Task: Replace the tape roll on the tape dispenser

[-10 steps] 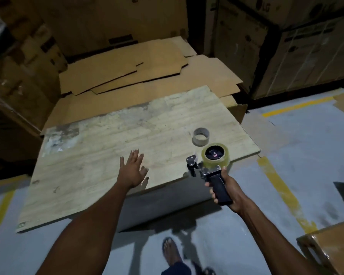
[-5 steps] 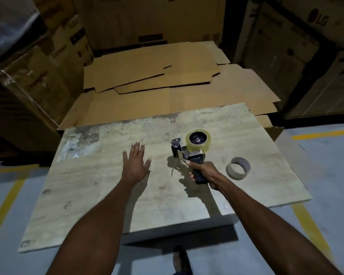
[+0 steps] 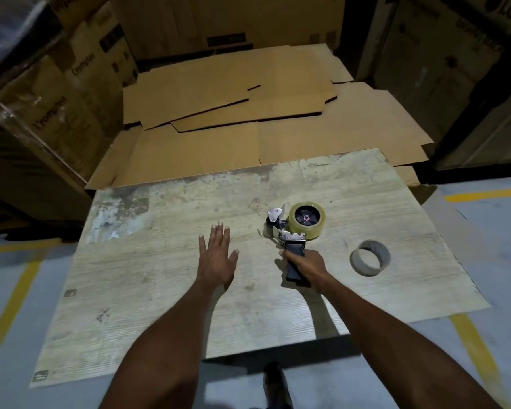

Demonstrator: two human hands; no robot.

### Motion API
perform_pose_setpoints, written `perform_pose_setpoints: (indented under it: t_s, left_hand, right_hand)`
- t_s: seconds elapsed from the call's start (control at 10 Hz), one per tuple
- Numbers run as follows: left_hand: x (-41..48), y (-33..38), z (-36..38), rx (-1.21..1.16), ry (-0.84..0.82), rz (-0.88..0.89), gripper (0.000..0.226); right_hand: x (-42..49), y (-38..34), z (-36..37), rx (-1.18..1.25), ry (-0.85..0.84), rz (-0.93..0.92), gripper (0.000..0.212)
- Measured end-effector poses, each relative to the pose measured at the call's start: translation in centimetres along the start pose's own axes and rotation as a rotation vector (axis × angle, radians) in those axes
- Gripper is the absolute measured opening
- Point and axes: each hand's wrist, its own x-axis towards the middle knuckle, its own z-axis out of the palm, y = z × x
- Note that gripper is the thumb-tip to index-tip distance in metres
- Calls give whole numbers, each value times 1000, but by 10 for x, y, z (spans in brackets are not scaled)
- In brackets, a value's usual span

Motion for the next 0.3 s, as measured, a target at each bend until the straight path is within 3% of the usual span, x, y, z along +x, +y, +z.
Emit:
perform_pose_setpoints:
  t_s: [0.1,0.3]
  left_hand:
    - [-9,10,-6,31,-14,-15,71]
    - [-54,42,-20,52,28,-24,72]
  right_hand:
    - [-9,1,-14,-251,99,-120,62]
    - [-41,21,-43,-604,256,-306,64]
